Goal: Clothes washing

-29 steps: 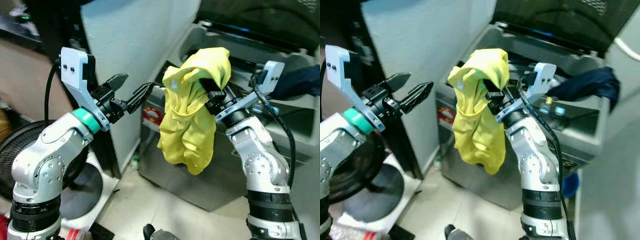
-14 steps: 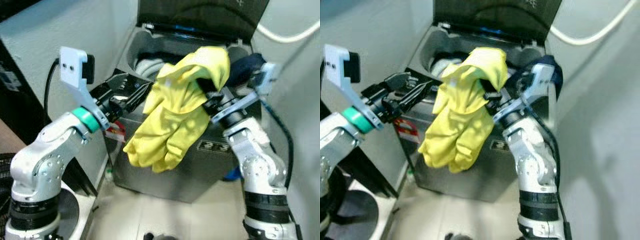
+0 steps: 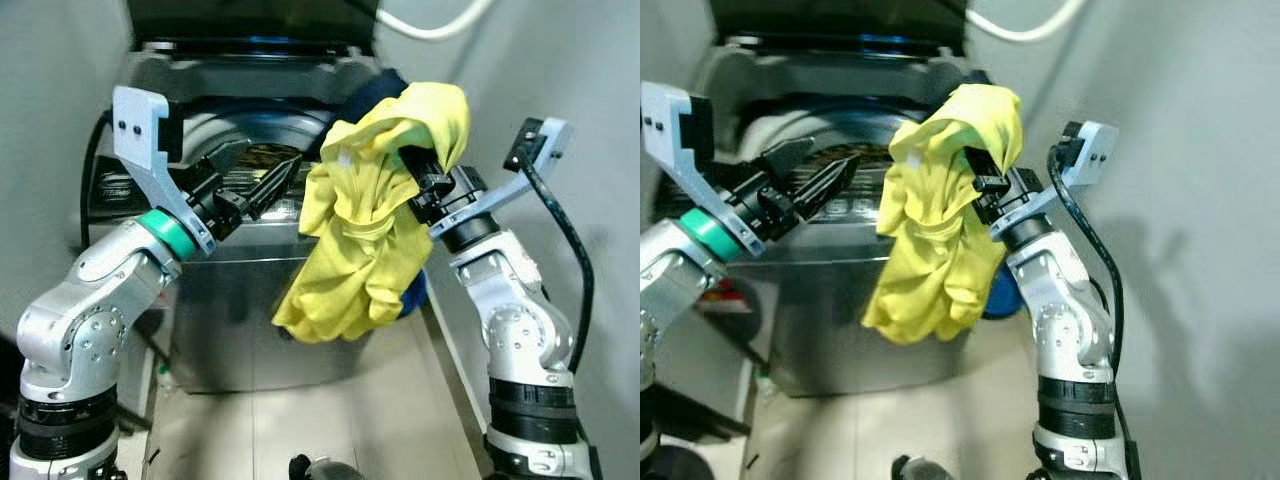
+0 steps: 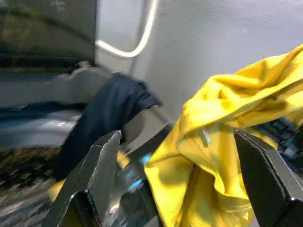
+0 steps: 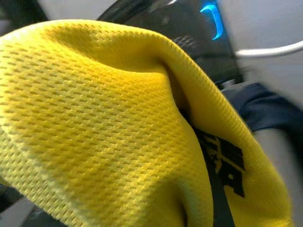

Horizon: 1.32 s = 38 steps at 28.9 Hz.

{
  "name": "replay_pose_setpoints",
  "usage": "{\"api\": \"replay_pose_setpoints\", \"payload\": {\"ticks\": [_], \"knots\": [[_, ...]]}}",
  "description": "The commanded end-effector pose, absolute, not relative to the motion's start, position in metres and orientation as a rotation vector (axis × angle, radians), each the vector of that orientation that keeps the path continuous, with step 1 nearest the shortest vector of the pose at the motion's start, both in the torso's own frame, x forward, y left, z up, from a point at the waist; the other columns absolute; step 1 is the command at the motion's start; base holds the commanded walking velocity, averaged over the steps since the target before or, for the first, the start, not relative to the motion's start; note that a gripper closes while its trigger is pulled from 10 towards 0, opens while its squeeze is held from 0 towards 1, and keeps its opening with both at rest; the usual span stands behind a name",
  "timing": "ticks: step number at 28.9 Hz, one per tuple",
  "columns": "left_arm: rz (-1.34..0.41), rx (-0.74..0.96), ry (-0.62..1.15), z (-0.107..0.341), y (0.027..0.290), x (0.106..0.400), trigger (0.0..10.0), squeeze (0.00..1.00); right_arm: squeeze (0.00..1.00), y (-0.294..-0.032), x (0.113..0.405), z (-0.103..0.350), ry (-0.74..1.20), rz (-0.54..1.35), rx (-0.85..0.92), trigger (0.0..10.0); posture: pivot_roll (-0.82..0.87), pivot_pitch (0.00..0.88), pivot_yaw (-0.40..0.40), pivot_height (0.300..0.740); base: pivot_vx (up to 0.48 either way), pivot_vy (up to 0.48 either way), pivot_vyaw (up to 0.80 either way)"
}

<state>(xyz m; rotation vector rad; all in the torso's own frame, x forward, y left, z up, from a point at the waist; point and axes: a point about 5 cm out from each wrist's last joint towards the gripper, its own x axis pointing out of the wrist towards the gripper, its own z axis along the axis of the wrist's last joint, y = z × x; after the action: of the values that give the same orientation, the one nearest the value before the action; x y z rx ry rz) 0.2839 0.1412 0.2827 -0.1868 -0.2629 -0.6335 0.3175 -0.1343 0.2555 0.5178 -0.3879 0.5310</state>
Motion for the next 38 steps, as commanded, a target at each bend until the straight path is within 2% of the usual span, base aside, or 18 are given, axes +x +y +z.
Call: {"api": "replay_pose_setpoints", "payload": {"ticks": [1, 18, 33, 36, 38], "knots": [[-0.565, -0.172, -0.298, 0.287, 0.148, 0.286, 10.0, 0.0, 0.0, -0.128, 0.314, 0.261, -0.417, 0.569, 0.494, 10.0, 0.05, 0.063, -0.001, 0.74, 0.439, 0.0, 0.0], [-0.558, -0.177, -0.289, 0.286, 0.148, 0.288, 10.0, 0.0, 0.0, -0.129, 0.314, 0.26, -0.419, 0.564, 0.498, 10.0, 0.04, 0.06, 0.0, 0.74, 0.427, 0.0, 0.0], [-0.594, -0.189, -0.292, 0.287, 0.143, 0.286, 10.0, 0.0, 0.0, -0.13, 0.315, 0.261, -0.423, 0.569, 0.49, 10.0, 0.04, 0.049, -0.003, 0.74, 0.0, 0.0, 0.0], [-0.601, -0.19, -0.31, 0.292, 0.143, 0.285, 10.0, 0.0, 0.0, -0.128, 0.315, 0.263, -0.429, 0.582, 0.487, 10.0, 0.04, 0.048, -0.003, 0.74, 0.0, 0.0, 0.0], [-0.563, -0.137, -0.39, 0.305, 0.145, 0.284, 10.0, 0.0, 0.0, -0.124, 0.311, 0.267, -0.44, 0.638, 0.483, 10.0, 0.04, 0.046, -0.004, 0.74, 0.0, 0.0, 0.0]]}}
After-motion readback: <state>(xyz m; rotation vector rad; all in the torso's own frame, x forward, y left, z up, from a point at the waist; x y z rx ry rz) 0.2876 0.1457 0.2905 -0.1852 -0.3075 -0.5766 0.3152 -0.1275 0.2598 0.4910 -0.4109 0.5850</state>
